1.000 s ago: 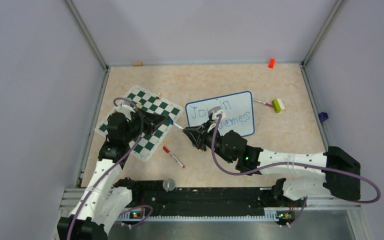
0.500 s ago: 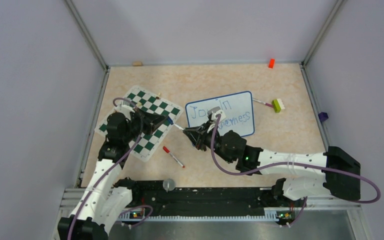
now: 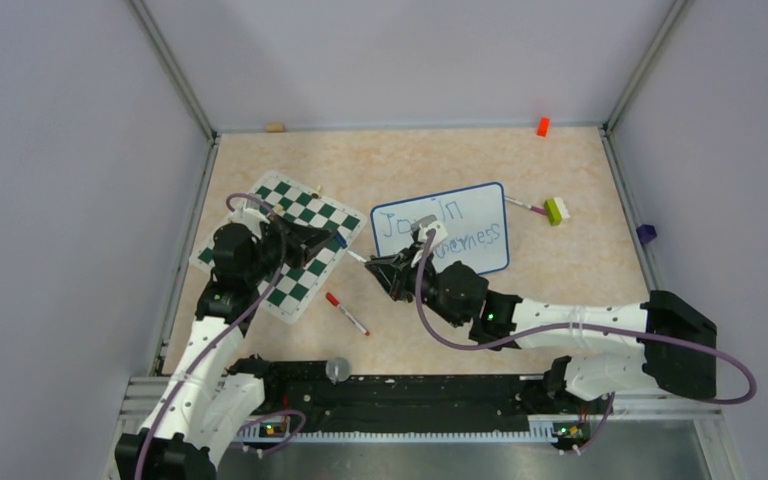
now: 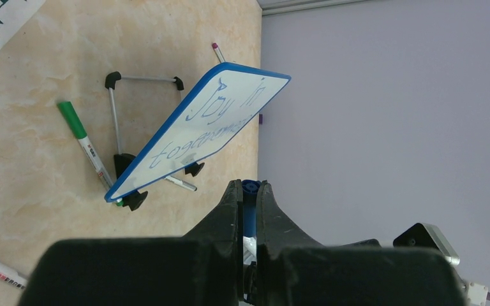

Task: Write a sentence on the whiteboard
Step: Insert the whiteboard marker without the cap into the pen cap.

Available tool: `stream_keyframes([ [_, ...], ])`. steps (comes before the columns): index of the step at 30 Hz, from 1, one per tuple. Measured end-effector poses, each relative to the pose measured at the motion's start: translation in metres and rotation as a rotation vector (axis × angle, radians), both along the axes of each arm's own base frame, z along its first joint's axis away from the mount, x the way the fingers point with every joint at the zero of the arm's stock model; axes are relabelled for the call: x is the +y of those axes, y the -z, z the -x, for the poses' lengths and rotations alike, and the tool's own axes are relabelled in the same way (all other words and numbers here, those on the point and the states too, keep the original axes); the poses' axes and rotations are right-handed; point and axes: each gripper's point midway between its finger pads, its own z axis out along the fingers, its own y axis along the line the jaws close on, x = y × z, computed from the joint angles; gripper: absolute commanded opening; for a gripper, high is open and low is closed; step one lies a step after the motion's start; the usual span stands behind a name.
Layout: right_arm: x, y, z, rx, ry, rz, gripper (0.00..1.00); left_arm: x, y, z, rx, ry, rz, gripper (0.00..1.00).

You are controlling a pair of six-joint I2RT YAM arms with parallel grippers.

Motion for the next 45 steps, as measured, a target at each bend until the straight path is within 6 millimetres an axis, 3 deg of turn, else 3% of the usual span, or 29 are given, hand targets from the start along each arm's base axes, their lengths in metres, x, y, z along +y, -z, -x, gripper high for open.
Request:
stream_keyframes([
  [26, 0.006, -0.002, -0.003, -0.001, 0.001, 0.006, 0.0, -0.003, 0.005, 0.006, 0.043, 0.023, 0.016, 0.0],
  [36, 0.014, -0.016, -0.019, -0.171, 0.05, 0.005, 0.0, -0.005, -0.009, -0.001, 0.091, -0.022, 0.249, 0.0],
  [45, 0.035, -0.038, -0.041, -0.316, 0.137, 0.037, 0.0, 0.005, -0.035, -0.014, 0.026, -0.166, 0.284, 0.0],
])
